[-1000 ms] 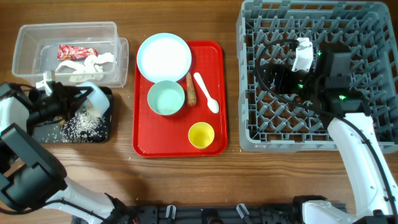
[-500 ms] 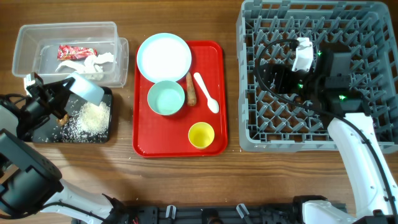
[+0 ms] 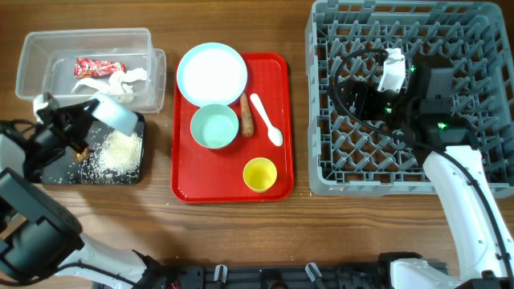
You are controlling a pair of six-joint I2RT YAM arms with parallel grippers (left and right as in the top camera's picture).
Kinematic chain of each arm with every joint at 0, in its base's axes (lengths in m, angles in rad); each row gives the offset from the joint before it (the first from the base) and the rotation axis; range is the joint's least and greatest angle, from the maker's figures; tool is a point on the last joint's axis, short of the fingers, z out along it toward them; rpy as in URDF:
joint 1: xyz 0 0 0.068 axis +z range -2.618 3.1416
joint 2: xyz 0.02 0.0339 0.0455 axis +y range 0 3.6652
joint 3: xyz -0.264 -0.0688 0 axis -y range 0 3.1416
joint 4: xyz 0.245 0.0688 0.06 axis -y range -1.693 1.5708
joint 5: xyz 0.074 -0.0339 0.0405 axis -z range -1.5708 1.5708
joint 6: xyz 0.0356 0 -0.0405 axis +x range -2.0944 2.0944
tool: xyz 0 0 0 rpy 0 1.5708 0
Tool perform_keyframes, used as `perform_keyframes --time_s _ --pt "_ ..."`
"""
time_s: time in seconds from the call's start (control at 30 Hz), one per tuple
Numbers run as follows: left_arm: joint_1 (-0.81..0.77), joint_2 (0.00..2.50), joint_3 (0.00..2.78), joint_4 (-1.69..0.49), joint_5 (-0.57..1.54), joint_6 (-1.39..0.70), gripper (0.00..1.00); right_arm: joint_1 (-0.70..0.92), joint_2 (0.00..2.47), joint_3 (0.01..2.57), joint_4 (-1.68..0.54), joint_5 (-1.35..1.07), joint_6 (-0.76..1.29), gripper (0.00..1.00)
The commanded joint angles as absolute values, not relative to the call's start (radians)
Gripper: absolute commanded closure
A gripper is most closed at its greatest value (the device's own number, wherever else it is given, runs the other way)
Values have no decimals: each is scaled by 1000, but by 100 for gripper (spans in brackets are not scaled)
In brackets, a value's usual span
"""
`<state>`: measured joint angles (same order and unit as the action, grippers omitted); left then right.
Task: Sort waste into correct bins and load items into the dishwasher rack
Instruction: 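Set the white bowl back on the red tray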
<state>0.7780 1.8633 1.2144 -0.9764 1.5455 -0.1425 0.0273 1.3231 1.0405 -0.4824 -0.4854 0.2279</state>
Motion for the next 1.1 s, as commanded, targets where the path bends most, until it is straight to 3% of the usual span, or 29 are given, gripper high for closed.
perform_keyframes --time_s 0.0,0.07,0.17,0.3,0.4,0.5,0.6,0.73,0.77,0.8,0.83,0.87,1.07 --pt "826 1822 1214 -1071 1577 -167 96 31 1333 1053 -476 -471 239 0" --pt "797 1792 1214 -1162 1571 -74 96 31 1334 1053 -472 -471 239 0" --pt "644 1683 1214 -1303 1309 55 96 31 1334 1053 -466 -463 238 0" --pt "336 1583 1214 -1306 676 0 96 31 1334 1053 -463 -437 238 0" --pt "38 1582 1198 -1246 293 -216 96 31 1334 1053 -463 -437 238 0" --pt "-216 1595 1132 -1127 107 -365 96 31 1334 1053 -465 -437 238 0" --pt "-381 1600 1063 -980 53 -432 96 31 1334 1053 -461 -437 238 0" --pt "-509 1600 996 -825 32 -431 96 31 1334 1053 -464 -437 239 0" --pt "-527 1600 992 -813 32 -431 91 31 1334 1053 -465 -437 238 0" --pt "-538 1600 992 -814 32 -431 80 31 1334 1053 -466 -437 238 0" --pt "-546 1600 992 -823 36 -431 58 31 1334 1053 -466 -437 238 0" --pt "-546 1599 995 -838 51 -431 47 31 1334 1053 -466 -437 239 0" --pt "-543 1598 1201 -937 77 -423 27 31 1334 1053 -465 -437 239 0"
